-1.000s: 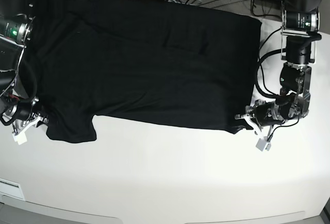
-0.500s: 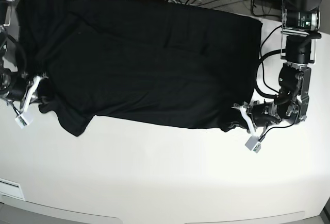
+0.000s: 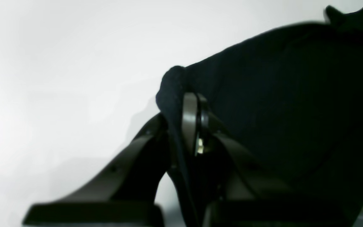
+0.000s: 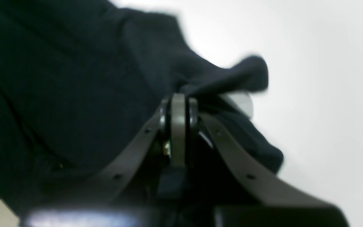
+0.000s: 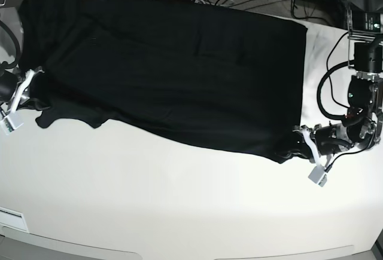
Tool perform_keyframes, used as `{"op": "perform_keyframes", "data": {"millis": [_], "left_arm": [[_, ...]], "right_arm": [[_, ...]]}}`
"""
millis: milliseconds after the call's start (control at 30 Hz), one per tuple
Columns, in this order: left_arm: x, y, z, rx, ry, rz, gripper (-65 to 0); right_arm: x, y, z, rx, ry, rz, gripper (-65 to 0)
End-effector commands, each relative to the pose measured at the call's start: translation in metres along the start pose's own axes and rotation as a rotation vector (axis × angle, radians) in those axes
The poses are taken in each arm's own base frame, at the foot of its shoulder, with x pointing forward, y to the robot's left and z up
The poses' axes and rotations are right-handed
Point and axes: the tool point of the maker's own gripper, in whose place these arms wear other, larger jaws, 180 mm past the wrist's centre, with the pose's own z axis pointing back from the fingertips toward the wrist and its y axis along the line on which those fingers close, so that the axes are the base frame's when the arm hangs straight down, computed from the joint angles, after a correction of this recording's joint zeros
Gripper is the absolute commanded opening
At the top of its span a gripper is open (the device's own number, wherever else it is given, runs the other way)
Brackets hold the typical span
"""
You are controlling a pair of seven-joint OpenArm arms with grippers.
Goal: Fold the T-shirt properly
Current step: 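Lift the second side edge with both grippers and fold it over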
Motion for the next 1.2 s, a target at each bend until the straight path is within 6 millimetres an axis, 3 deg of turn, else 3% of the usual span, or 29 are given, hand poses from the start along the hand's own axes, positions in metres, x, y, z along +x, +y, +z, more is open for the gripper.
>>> {"op": "perform_keyframes", "data": {"millis": [0, 367, 700, 1167], "left_arm": [[0.024, -0.001, 0.012, -0.011, -0.060, -0.027, -65.0], [0.013, -0.036, 0.021, -0.214, 0.008, 0.058, -65.0], [0.007, -0.018, 0.043, -0.147, 0.046, 0.050, -65.0], [-0.002, -0.008, 0.057, -0.109, 0.097, 0.046, -65.0]], "right_arm": [[0.015, -0.005, 0.012, -0.013, -0.034, 0.028, -65.0], [0.011, 0.002, 0.017, 0.043, -0.012, -0.003, -65.0], [-0.026, 0.012, 0.015, 0.067, 0.087, -0.041, -65.0], [-0.029, 0.009, 0.016, 0.042, 0.097, -0.028, -65.0]]}}
